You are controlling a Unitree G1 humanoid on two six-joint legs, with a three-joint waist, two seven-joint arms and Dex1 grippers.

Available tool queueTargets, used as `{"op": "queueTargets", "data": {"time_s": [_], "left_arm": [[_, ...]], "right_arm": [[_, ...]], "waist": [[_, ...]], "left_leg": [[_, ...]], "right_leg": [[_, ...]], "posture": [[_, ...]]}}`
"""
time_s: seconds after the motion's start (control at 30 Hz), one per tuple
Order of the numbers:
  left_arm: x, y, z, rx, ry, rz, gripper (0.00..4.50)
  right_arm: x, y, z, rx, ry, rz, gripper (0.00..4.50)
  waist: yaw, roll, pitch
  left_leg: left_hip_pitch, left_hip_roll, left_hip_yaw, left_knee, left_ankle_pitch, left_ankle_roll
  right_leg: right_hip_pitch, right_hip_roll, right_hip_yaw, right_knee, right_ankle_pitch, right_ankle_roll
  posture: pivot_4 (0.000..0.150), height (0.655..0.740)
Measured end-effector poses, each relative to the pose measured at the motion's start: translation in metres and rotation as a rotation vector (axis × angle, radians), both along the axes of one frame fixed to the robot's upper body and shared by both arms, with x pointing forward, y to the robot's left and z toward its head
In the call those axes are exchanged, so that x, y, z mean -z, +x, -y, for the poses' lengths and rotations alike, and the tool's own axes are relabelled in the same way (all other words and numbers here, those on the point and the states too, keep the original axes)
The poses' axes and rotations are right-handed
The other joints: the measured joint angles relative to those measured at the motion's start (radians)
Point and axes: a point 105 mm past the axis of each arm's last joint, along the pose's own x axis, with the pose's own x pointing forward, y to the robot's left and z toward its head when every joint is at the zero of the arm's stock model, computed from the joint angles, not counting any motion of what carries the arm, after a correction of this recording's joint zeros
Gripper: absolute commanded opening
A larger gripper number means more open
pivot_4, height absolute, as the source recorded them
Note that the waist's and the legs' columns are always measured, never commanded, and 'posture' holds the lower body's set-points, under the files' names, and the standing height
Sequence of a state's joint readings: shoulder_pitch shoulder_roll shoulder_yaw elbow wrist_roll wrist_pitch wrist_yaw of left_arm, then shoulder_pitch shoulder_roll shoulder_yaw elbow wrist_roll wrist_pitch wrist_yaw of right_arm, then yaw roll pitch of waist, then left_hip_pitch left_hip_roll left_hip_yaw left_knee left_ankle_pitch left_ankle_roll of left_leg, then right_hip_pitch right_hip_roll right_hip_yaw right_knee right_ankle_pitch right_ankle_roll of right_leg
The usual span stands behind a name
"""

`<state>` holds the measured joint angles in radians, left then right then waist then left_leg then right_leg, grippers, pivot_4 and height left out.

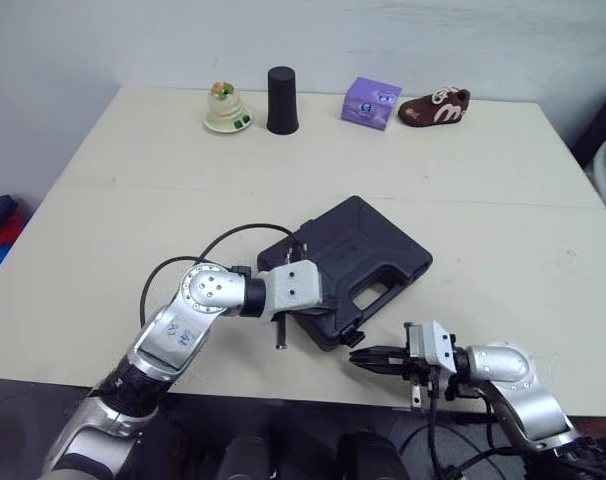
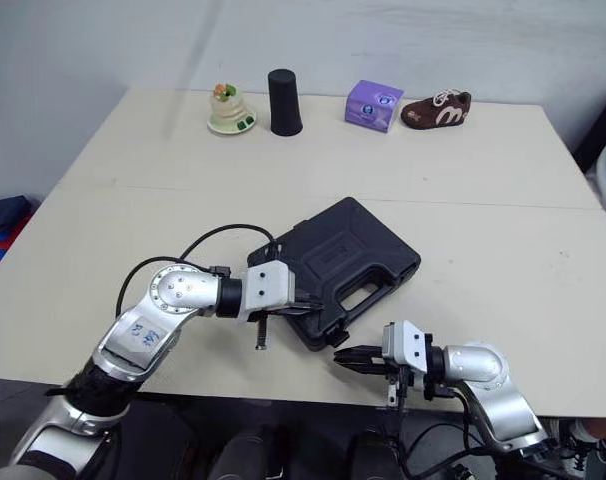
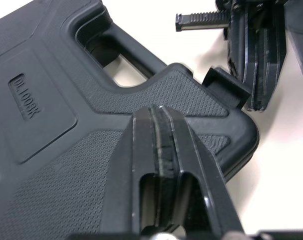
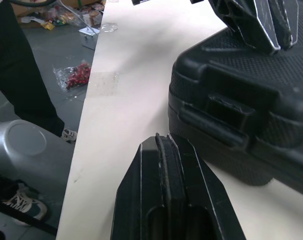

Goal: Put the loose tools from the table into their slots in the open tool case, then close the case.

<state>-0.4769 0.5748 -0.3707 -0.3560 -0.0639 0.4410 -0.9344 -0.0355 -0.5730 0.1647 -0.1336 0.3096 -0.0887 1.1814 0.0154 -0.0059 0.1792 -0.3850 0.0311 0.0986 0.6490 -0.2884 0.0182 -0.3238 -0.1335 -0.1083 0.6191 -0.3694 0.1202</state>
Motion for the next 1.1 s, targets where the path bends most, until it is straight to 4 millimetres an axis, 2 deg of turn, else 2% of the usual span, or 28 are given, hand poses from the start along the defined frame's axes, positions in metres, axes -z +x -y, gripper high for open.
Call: {"op": "queueTargets", "data": {"time_s": [0.57, 1.1], "left_arm": [[0.004, 0.001, 0.000, -0.027, -0.019, 0.023, 0.06], [0.004, 0.003, -0.001, -0.040, -0.021, 0.023, 0.06]], "right_arm": [[-0.013, 0.015, -0.012, -0.033, -0.012, 0.032, 0.00], [-0.019, 0.022, -0.011, -0.082, -0.064, 0.013, 0.00]], "waist": [[-0.015, 0.000, -0.004], [-0.018, 0.000, -0.004]], "left_leg": [[0.004, 0.002, 0.000, -0.001, 0.000, -0.002], [0.005, 0.004, 0.000, -0.001, -0.001, -0.001]], "right_leg": [[0.002, -0.002, 0.001, 0.001, -0.001, -0.001], [0.002, -0.002, 0.001, 0.001, 0.000, -0.003]], "posture": [[0.150, 0.7400], [0.150, 0.7400]]}}
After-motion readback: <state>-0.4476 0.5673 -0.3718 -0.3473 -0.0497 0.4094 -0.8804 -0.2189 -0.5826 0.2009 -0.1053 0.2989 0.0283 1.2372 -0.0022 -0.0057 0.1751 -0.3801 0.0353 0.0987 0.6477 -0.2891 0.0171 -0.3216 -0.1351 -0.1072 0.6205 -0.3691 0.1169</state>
